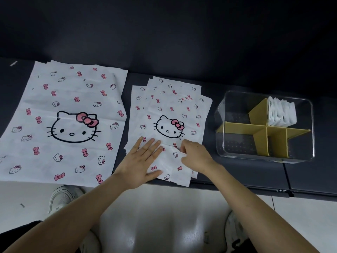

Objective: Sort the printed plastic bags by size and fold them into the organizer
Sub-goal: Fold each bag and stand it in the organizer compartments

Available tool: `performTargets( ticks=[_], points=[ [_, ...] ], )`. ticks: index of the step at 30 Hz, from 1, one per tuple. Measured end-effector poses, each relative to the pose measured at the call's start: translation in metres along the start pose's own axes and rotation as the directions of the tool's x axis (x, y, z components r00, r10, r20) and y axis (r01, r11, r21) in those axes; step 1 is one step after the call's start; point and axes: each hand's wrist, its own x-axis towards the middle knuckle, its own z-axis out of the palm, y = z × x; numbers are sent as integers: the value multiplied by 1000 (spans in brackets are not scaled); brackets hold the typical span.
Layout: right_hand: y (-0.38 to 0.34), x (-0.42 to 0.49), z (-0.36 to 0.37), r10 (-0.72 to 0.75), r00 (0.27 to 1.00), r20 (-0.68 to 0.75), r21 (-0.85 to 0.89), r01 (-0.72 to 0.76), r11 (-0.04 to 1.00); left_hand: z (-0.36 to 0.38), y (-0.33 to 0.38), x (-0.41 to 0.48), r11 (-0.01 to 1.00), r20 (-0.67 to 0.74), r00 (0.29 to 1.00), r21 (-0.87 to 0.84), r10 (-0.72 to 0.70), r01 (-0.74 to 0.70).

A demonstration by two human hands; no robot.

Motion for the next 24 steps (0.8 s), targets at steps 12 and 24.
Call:
performTargets(
  ticks=[12, 24],
  points=[
    [-7, -43, 27, 469, 843, 262, 963, -261, -69, -9, 51, -6, 877, -239, 969, -476, -56, -66],
    [-6, -55, 17, 471, 850, 235, 934, -331, 132, -3, 42, 12, 828, -226, 960, -561, -165, 10]
  ],
)
